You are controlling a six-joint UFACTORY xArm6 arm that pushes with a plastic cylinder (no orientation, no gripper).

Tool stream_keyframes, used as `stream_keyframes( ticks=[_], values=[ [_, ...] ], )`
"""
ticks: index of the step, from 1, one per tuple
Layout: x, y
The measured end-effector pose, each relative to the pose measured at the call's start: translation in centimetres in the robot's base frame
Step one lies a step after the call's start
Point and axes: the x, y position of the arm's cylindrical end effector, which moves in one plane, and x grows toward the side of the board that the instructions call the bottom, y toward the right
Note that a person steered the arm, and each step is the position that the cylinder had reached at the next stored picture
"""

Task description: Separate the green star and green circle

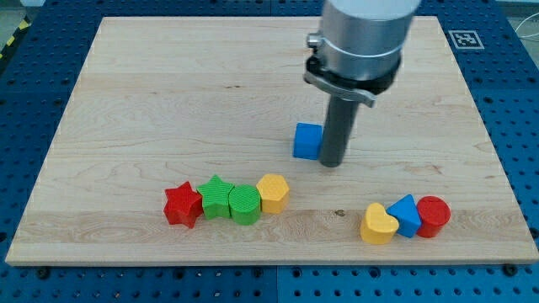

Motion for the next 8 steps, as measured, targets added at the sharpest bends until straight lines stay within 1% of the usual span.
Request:
stream_keyframes(
  ticks=[1, 2, 3, 4, 6, 7, 8],
  values=[
    [-1.1, -2.4],
    [-0.6, -1.1],
    [2.7, 1.8],
    [6.9, 2.0],
    [8.1, -2.5],
    [10.1, -4.6],
    [10.7, -7.9]
  ],
)
